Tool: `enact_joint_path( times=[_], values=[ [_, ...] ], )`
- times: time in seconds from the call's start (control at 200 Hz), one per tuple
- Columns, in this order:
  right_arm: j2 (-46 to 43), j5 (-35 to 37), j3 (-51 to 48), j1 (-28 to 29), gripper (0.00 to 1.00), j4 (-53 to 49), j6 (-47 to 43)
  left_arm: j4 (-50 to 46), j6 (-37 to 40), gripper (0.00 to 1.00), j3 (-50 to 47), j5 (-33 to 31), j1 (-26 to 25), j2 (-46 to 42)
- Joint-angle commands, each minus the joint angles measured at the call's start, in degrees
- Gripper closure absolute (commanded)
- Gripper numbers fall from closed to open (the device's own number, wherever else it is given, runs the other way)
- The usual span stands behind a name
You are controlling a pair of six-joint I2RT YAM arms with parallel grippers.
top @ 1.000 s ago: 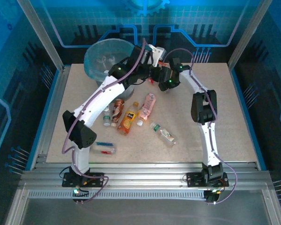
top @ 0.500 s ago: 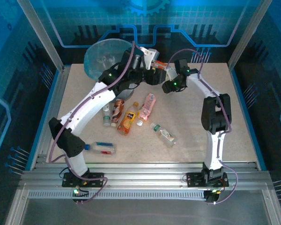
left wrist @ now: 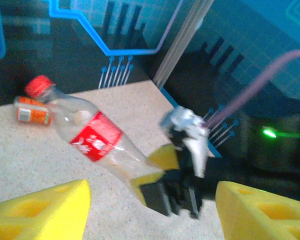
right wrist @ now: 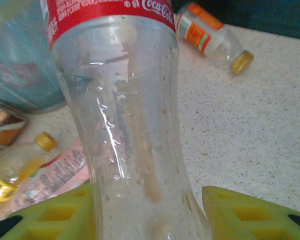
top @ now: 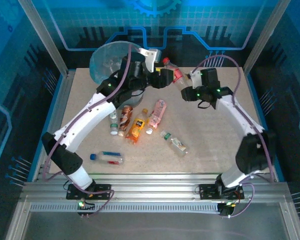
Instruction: Put the plastic bottles in the bin
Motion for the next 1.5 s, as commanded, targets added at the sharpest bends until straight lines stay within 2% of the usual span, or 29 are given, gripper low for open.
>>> enact_joint_path(
  times=[0.0, 0.24, 0.555, 0.735, 0.87, 1.191, 1.371, 1.411, 1.496],
  values=[
    [-7.11, 0.4, -4.57, 0.59, 0.62, 3.96, 4.72, 3.12, -1.44, 0.3, -1.12, -3.02, 0.03, -2.69],
    [-17.33, -2.37, -6.51, 4.15, 0.62, 3.24, 4.97, 3.39, -2.5, 0.24, -1.71, -2.84, 1.49, -5.25],
    [-19.42, -14.93, -4.53, 9.81, 0.62, 5.67, 6.55, 2.3, -6.93, 0.28, -2.45, 1.1, 4.25, -7.92],
    [-19.77, -17.16, -4.24, 12.87, 0.62, 7.36, 6.62, 0.62, -6.94, 0.32, -4.08, 0.6, 4.34, -10.01],
    [-20.21, -17.82, -3.98, 14.76, 0.62, 7.75, 6.16, 1.87, -7.57, 0.4, -7.13, -0.24, 4.31, -12.79],
    [-20.14, -17.42, -2.75, 17.48, 0.61, 6.57, 4.93, 3.26, -8.26, 0.73, -11.12, -0.22, 4.34, -17.62],
    [-19.4, -17.25, -1.56, 18.77, 0.59, 6.15, 4.07, 2.73, -8.06, 0.84, -12.15, -0.77, 4.45, -19.29],
    [-19.21, -17.05, -1.15, 18.97, 0.55, 6.1, 4.11, 2.86, -7.88, 0.87, -12.25, -0.98, 4.43, -19.66],
    [-18.9, -15.29, -0.41, 19.6, 0.35, 6.62, 4.38, 3.07, -7.58, 0.96, -12.25, -2.05, 4.49, -20.28]
  ],
)
